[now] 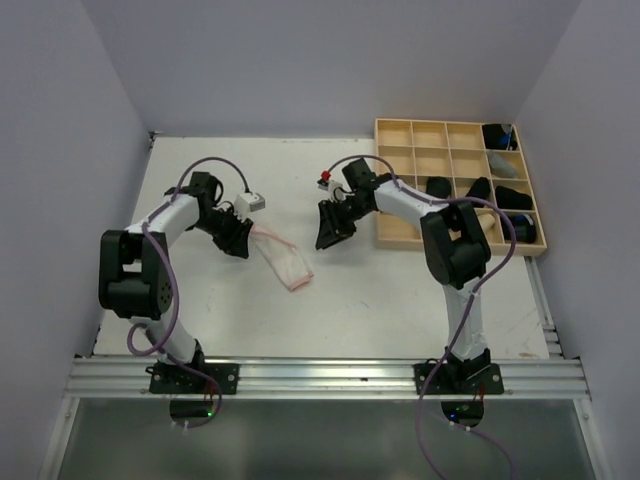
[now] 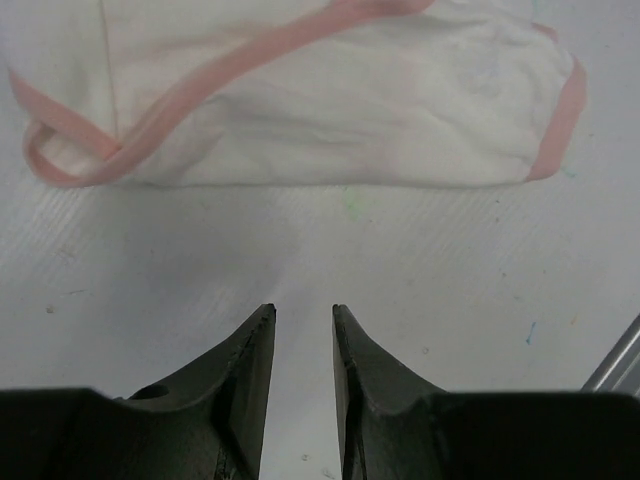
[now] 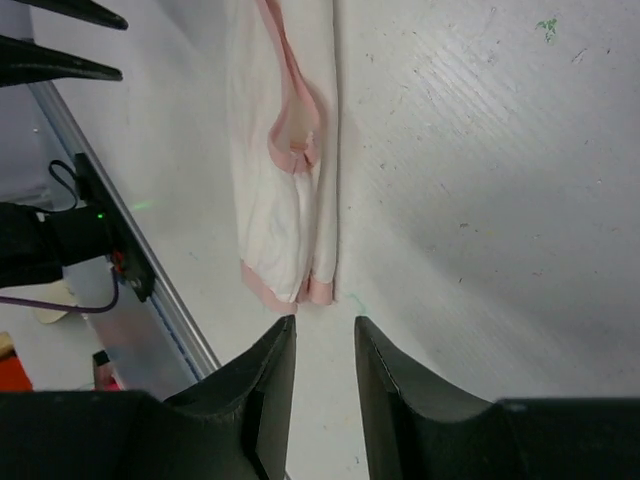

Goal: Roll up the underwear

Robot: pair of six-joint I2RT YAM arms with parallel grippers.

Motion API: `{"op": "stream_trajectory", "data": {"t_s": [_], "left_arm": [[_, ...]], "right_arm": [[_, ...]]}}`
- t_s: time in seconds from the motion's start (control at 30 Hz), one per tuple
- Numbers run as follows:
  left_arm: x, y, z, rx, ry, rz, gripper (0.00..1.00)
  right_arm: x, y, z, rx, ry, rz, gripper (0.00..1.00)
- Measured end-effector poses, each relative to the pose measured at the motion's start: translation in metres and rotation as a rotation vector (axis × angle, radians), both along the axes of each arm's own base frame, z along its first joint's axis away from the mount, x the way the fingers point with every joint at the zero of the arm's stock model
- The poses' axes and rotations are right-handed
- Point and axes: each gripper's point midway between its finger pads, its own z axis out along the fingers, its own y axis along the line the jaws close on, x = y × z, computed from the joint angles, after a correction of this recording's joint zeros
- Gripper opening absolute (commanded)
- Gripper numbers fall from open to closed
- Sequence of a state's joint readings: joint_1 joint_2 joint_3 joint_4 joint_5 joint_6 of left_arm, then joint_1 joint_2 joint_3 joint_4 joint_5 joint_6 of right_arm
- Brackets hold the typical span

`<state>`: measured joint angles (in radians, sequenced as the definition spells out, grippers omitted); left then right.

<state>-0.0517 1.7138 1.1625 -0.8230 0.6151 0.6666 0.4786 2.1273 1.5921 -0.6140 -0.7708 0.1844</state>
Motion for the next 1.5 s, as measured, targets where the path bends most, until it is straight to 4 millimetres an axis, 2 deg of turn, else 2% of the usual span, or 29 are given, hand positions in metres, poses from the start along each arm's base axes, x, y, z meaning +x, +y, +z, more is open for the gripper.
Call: {"op": "stream_trajectory", "data": {"t_s": [0.17, 0.3, 0.5, 0.67, 0.87, 0.97, 1.07, 1.13, 1.27, 1.33, 1.4, 1.5], "left_arm": [[0.011, 0.011, -0.027, 0.071, 0.029, 0.047, 0.32], [0.031, 0.015, -0.045, 0.103, 0.036, 0.074, 0.32], [0.078, 0.009, -0.044, 0.099, -0.034, 0.092, 0.33], [0.101, -0.005, -0.044, 0.087, -0.072, 0.075, 0.34], [0.108, -0.019, -0.042, 0.048, -0.083, 0.070, 0.36], [0.108, -0.022, -0.041, 0.026, -0.082, 0.085, 0.37], [0.099, -0.020, -0.038, 0.011, -0.088, 0.118, 0.39], [0.087, -0.016, -0.028, -0.015, -0.091, 0.151, 0.40], [0.077, -0.007, 0.019, -0.115, -0.192, 0.192, 0.40], [0.073, -0.004, 0.043, -0.152, -0.260, 0.192, 0.41], [0.065, -0.006, 0.058, -0.180, -0.309, 0.173, 0.42], [0.049, -0.013, 0.066, -0.204, -0.333, 0.135, 0.42]], "right_arm": [[-0.011, 0.003, -0.025, -0.070, -0.008, 0.033, 0.32], [-0.024, 0.002, -0.049, -0.117, 0.009, 0.050, 0.30], [-0.040, 0.022, -0.053, -0.084, -0.011, 0.104, 0.27], [-0.072, 0.047, -0.052, -0.038, -0.004, 0.173, 0.27], [-0.103, 0.068, -0.050, 0.008, 0.017, 0.227, 0.31], [-0.110, 0.064, -0.047, 0.007, 0.016, 0.231, 0.32], [-0.106, 0.055, -0.034, 0.020, 0.009, 0.210, 0.32], [-0.095, 0.048, -0.016, 0.061, -0.003, 0.163, 0.28], [-0.058, 0.049, 0.034, 0.196, -0.074, 0.048, 0.23], [-0.042, 0.058, 0.057, 0.281, -0.104, 0.004, 0.22], [-0.034, 0.072, 0.071, 0.355, -0.093, -0.029, 0.20], [-0.025, 0.092, 0.074, 0.443, -0.022, -0.069, 0.18]]}}
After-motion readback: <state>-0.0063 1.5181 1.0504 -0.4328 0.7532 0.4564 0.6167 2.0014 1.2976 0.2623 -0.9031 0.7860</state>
